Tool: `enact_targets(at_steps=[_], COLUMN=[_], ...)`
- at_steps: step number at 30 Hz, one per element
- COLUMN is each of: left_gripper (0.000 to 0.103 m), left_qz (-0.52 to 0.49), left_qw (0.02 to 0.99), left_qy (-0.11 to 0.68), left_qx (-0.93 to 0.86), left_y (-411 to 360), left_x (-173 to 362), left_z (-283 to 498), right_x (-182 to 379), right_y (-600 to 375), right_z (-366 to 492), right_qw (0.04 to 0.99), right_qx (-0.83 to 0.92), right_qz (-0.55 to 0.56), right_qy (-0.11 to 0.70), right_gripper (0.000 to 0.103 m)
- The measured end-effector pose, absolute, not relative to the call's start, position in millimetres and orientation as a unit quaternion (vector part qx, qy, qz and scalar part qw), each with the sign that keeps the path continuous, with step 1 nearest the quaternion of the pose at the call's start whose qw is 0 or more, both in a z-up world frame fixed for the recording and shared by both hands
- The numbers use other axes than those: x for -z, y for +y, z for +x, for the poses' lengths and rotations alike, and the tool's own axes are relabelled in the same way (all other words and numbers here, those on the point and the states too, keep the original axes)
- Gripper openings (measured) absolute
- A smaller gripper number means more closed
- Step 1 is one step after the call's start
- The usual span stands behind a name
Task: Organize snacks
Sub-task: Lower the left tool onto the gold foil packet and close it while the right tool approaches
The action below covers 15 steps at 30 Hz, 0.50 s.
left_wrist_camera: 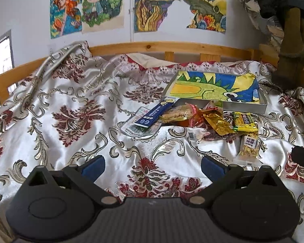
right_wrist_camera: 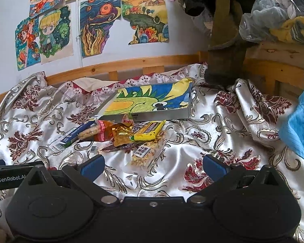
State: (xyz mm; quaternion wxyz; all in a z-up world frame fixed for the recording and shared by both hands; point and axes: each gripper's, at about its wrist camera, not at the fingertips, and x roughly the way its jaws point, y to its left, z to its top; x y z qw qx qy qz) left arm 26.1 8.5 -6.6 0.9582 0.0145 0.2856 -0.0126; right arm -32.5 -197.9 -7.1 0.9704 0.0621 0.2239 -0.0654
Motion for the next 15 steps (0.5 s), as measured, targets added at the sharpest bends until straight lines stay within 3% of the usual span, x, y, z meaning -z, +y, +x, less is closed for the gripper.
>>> enact_targets(at_steps=[15], left_gripper=[0.103], left_qz=[0.005], left_qw=[0.953], left_qy=[0.294], left_qx=[0.074], left_y=[3.7], left_x=[5.3], left_z=[92.1], right_x=[22.4], right_y=[-208.2], right_z=[39.2], right_qw=[0.968], right_qx=[0.01], right_qz=[-0.03], right_qy=[0.248], right_gripper=[0.102])
